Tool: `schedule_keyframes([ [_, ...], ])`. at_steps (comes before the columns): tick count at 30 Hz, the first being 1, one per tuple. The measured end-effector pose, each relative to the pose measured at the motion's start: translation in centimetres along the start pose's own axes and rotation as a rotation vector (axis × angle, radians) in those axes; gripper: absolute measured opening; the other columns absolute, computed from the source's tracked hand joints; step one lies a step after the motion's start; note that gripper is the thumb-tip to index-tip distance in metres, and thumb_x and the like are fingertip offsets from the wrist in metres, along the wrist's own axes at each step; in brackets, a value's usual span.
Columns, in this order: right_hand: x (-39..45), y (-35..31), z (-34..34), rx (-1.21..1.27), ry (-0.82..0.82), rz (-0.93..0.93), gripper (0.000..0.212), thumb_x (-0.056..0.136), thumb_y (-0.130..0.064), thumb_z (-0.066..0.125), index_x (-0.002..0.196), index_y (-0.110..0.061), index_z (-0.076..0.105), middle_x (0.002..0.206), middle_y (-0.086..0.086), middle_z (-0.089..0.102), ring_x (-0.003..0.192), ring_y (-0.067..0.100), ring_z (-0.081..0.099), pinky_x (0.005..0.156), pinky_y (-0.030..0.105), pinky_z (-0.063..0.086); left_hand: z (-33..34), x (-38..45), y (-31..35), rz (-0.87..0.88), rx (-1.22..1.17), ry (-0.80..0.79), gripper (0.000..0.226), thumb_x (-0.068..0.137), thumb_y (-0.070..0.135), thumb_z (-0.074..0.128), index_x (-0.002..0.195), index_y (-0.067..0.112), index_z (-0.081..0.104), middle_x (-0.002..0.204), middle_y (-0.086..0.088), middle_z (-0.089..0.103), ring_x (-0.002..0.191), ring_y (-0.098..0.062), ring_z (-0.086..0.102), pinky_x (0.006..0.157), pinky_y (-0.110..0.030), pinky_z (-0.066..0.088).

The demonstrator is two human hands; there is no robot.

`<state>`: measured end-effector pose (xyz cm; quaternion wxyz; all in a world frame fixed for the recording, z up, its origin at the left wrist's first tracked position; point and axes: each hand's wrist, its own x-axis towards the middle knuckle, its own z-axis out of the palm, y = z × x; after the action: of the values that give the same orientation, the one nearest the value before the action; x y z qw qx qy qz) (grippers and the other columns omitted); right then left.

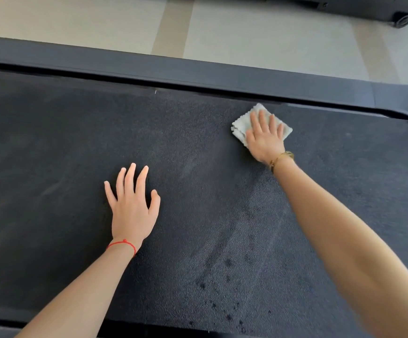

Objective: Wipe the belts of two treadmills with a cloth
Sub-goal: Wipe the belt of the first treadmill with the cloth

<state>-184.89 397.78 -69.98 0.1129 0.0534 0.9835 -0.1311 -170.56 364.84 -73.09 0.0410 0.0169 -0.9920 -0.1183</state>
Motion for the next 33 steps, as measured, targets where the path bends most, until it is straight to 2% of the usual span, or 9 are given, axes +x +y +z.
schedule_keyframes([
  [4,-5.4,-4.1,3.2,-0.149,0.008,-0.273,0.058,0.106,-0.034,0.020,0.158,-0.019,0.000,0.166,0.004,0.000,0.151,0.036,0.001,0.120,0.053,0.003,-0.1,0.0,0.1,0.001,0.006,-0.002,0.062,0.096,0.042,0.029,0.152,0.018,0.037,0.159,-0.011,0.034,0.150,-0.031,0.024,0.121,-0.064,0.013],
  [7,-12.2,-5.1,5.3,-0.151,-0.012,-0.513,0.057,0.105,-0.037,0.017,0.159,-0.022,0.004,0.166,-0.002,0.003,0.152,0.030,-0.001,0.123,0.047,-0.001,-0.1,-0.1,0.2,0.003,0.021,0.003,0.062,0.096,0.040,0.029,0.153,0.017,0.036,0.159,-0.011,0.033,0.150,-0.031,0.024,0.121,-0.064,0.013],
  [11,-13.5,-2.5,5.0,-0.127,-0.046,-0.596,0.056,0.106,-0.041,0.017,0.158,-0.028,0.004,0.166,-0.008,0.002,0.153,0.022,-0.005,0.124,0.040,-0.005,-0.2,-0.1,0.4,0.021,0.020,-0.001,0.061,0.096,0.038,0.029,0.152,0.015,0.038,0.158,-0.012,0.035,0.150,-0.031,0.026,0.121,-0.064,0.015],
  [15,-5.7,1.8,2.0,-0.199,0.061,-0.350,0.056,0.107,-0.031,0.021,0.158,-0.015,0.006,0.165,0.008,0.006,0.151,0.035,0.007,0.120,0.048,0.007,-0.4,0.0,0.4,0.058,0.000,-0.009,0.060,0.096,0.035,0.028,0.151,0.016,0.039,0.159,-0.009,0.035,0.150,-0.029,0.027,0.122,-0.062,0.015],
  [18,1.3,4.1,-0.9,-0.063,0.050,-0.043,0.056,0.107,-0.035,0.020,0.159,-0.020,0.003,0.166,0.006,0.000,0.151,0.036,-0.001,0.121,0.051,0.001,-0.5,0.0,0.4,0.051,-0.002,-0.013,0.060,0.096,0.036,0.027,0.151,0.016,0.039,0.159,-0.009,0.034,0.150,-0.028,0.027,0.122,-0.060,0.014],
  [21,3.6,2.9,-1.2,0.012,0.012,0.078,0.056,0.106,-0.037,0.018,0.159,-0.023,0.002,0.166,0.004,-0.004,0.151,0.037,-0.007,0.119,0.054,-0.005,-0.5,0.1,0.5,0.045,-0.012,-0.014,0.059,0.096,0.035,0.028,0.151,0.017,0.040,0.159,-0.008,0.034,0.150,-0.027,0.026,0.123,-0.059,0.012],
  [27,-6.3,-2.7,3.6,-0.193,0.030,-0.361,0.058,0.104,-0.035,0.017,0.159,-0.020,0.006,0.165,0.006,0.009,0.150,0.039,0.010,0.120,0.056,0.010,-0.3,0.1,0.4,0.046,-0.002,-0.007,0.058,0.096,0.035,0.029,0.151,0.017,0.040,0.159,-0.007,0.035,0.150,-0.027,0.027,0.122,-0.060,0.015],
  [30,-13.2,-3.7,5.8,-0.151,-0.017,-0.579,0.055,0.106,-0.037,0.018,0.159,-0.025,0.005,0.166,-0.003,0.005,0.153,0.030,-0.001,0.123,0.048,0.000,-0.3,0.0,0.4,0.046,0.001,-0.005,0.058,0.097,0.035,0.030,0.151,0.017,0.039,0.159,-0.007,0.035,0.150,-0.026,0.027,0.122,-0.059,0.015],
  [33,-13.9,-2.2,5.5,-0.112,-0.044,-0.648,0.054,0.107,-0.040,0.017,0.158,-0.029,0.004,0.166,-0.007,0.003,0.153,0.023,-0.005,0.124,0.041,-0.004,-0.4,0.0,0.4,0.045,0.000,-0.011,0.057,0.097,0.033,0.033,0.152,0.017,0.039,0.160,-0.007,0.034,0.151,-0.026,0.026,0.122,-0.060,0.015],
])
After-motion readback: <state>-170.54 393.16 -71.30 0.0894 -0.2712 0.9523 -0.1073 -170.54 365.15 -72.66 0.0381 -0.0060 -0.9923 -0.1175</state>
